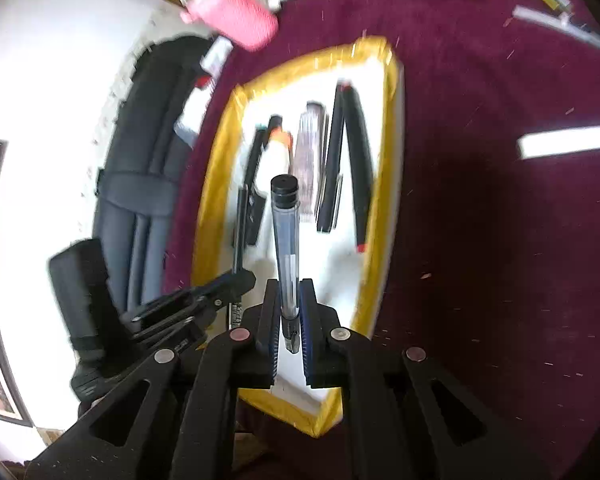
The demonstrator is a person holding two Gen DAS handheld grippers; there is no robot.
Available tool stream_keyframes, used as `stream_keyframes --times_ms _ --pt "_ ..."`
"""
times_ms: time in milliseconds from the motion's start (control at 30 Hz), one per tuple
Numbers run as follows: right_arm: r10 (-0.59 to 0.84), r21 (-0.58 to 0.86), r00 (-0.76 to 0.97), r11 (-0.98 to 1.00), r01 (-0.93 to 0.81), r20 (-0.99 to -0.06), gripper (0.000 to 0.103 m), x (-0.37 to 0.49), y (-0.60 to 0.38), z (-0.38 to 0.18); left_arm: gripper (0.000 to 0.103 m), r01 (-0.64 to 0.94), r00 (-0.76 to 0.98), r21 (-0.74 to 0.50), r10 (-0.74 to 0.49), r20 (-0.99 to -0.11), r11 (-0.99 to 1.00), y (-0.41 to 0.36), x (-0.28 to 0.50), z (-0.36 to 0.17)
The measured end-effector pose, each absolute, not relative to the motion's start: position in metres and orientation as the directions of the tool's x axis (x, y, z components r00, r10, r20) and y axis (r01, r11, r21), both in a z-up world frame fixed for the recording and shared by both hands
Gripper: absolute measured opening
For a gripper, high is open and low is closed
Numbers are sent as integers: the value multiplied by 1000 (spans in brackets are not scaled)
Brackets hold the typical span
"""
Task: Organize objects
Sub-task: 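Carry both pens into the white tray and open both tools, then move both open tools back over the pile of pens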
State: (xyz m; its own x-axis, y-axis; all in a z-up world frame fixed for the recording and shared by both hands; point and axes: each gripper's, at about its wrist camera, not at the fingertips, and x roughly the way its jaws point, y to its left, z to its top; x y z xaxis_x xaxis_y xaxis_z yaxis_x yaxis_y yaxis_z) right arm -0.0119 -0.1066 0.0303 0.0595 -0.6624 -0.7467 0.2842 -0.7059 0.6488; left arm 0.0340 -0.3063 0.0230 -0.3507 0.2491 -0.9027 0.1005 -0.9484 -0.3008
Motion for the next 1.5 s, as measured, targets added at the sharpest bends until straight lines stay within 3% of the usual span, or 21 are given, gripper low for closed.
stream_keyframes --times_ms 367,433,500,800,867,933,1000,1033,1233,1500 --pt "-593 597 113 -746 294 -797 8 -9 -150 1 7 84 -319 -312 271 -908 -946 -308 42 17" --pt "-586 588 107 -749 307 -803 8 -8 -152 3 11 94 -327 -322 277 -904 -942 -311 42 20" --pt "-587 587 105 -750 305 -803 8 -8 -153 3 29 110 -339 -338 284 -897 -935 -315 42 23" --pt "-557 533 46 -764 365 -830 9 -3 -151 19 44 155 -399 -361 276 -875 -920 -330 56 49" --pt "-538 498 10 -775 389 -843 12 0 -150 29 47 174 -403 -388 294 -867 -905 -334 59 53" --pt "-528 480 -16 -783 396 -849 23 3 -146 35 47 197 -403 -423 320 -858 -885 -337 60 55" --pt "-527 470 -46 -791 392 -849 44 6 -136 42 47 201 -410 -418 311 -857 -886 -334 60 60" --pt "-528 467 -67 -797 383 -847 47 6 -127 47 47 193 -417 -413 307 -856 -890 -331 60 65" --pt "-528 456 -200 -832 316 -825 48 10 -71 65 48 90 -421 -391 320 -849 -916 -298 52 86" --pt "-359 365 -338 -930 48 -870 49 4 80 47 48 -148 -369 -292 327 -870 -945 -182 18 101"
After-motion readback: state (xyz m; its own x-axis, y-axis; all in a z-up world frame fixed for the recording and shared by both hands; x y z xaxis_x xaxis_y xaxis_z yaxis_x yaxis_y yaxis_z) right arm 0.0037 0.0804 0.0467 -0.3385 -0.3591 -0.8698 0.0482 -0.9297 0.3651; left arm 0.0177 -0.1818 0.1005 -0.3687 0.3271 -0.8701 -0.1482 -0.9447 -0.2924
